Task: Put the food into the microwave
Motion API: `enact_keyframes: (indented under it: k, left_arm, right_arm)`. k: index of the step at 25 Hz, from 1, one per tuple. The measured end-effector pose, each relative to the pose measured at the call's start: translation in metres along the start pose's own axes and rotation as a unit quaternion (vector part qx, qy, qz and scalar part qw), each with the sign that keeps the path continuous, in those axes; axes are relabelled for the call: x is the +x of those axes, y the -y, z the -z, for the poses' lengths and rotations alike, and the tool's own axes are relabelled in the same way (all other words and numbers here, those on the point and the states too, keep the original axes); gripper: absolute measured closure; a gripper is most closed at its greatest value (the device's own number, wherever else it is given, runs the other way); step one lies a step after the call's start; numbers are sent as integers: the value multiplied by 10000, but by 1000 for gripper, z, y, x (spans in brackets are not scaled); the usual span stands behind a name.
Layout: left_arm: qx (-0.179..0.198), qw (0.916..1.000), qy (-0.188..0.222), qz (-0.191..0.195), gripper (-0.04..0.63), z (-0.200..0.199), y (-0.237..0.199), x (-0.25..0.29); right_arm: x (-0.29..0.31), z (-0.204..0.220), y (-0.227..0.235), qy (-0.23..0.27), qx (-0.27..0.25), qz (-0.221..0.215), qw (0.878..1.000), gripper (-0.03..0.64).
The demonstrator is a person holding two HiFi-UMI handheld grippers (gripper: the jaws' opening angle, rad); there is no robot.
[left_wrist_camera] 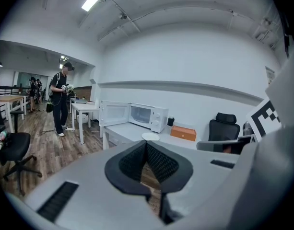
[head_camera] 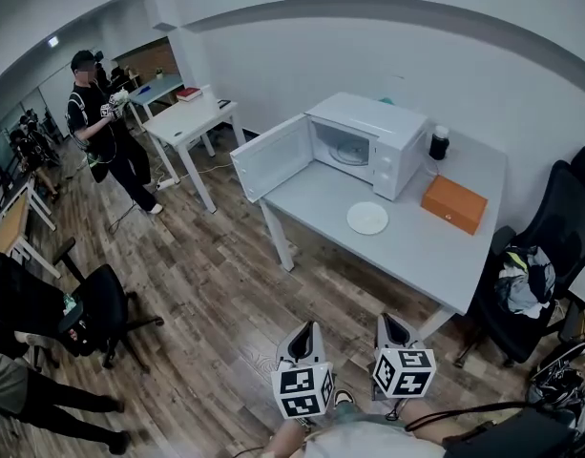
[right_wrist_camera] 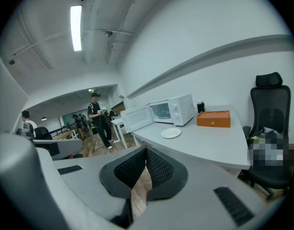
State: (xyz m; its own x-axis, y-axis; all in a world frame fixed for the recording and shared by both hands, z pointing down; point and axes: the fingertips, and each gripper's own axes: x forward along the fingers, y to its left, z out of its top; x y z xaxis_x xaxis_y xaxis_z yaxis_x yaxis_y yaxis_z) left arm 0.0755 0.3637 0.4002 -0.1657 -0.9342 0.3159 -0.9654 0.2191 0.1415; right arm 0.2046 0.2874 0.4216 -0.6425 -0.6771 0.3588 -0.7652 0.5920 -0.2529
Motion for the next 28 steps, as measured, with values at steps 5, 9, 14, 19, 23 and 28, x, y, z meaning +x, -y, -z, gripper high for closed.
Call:
enact_keyframes:
  k: [5,9,14,19,23,28]
  left_arm:
    - [-38,9999,-8,-117,594,-9,-12,24]
    - [-74,9997,5,-217,594,-19,-25,43]
    - [-64,9997,65,-239,594,-32,-33,67]
    - [-13,9998,57,-183,594,-42,-30,93]
    - [31,9999,46,-140,594,-47,-30,110]
    - [28,9999,-18,-141,594,-48,-35,128]
  right_arm:
    - [28,-11,0,-47,-42,-131,9999,600]
    - [50,-20,-3,-52,-103,-215,9997,600]
    - [73,-33,-1,-50,-189,-251,9995,600]
    - [94,-44,9,-60,-194,-247,9995,600]
    - [110,-50,17,-76,-207,-212,9995,600]
    - [127,-55,21,-90,-173,-220,9996,600]
